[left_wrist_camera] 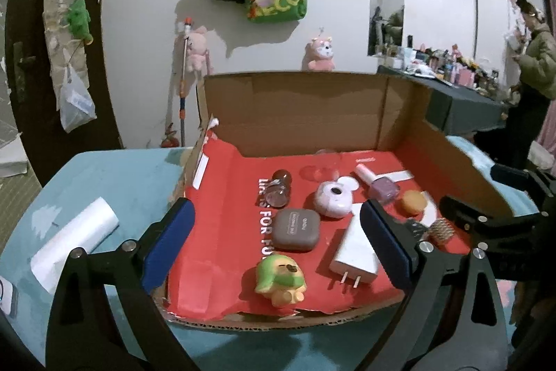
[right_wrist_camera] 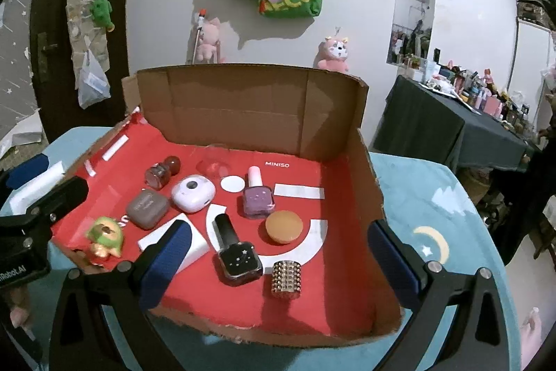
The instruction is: Organize rigid objects
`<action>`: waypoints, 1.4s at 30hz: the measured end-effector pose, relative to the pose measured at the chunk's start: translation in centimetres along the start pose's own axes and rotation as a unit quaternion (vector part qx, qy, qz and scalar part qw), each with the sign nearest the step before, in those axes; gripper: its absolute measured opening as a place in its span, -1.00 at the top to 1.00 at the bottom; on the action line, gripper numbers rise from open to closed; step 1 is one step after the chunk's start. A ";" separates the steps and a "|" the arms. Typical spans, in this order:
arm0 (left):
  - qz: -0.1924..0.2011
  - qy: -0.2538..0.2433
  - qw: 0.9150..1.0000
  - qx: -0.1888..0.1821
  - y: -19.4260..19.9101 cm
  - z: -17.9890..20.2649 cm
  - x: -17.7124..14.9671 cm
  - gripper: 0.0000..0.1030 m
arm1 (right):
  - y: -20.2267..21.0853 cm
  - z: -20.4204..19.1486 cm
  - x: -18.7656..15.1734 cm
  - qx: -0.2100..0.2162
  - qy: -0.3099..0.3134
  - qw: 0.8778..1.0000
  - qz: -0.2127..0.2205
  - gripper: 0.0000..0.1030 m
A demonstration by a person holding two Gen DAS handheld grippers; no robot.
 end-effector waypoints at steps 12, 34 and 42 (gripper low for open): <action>-0.027 -0.007 0.999 0.022 -2.6 -1.1 -2.4 -0.89 | -2.2 -1.1 -1.3 -0.001 -0.012 1.000 0.010 -1.00; -0.066 0.011 0.998 0.000 -4.3 -1.3 -3.4 -0.89 | -2.7 -1.1 -2.0 0.000 -0.017 1.000 -0.006 -1.00; -0.067 0.011 0.998 0.001 -4.4 -1.3 -3.4 -0.89 | -3.0 -1.0 -2.0 -0.005 -0.016 1.000 -0.008 -1.00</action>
Point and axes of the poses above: each gripper's, at about its wrist camera, not at the fingertips, and y roughly against the way its jaws point, z to its right, x to its top, the point moved 8 cm from there along -y, roughly the way its jaws point, and after that the axes turned 12 degrees about -x, right-handed, at the moved point
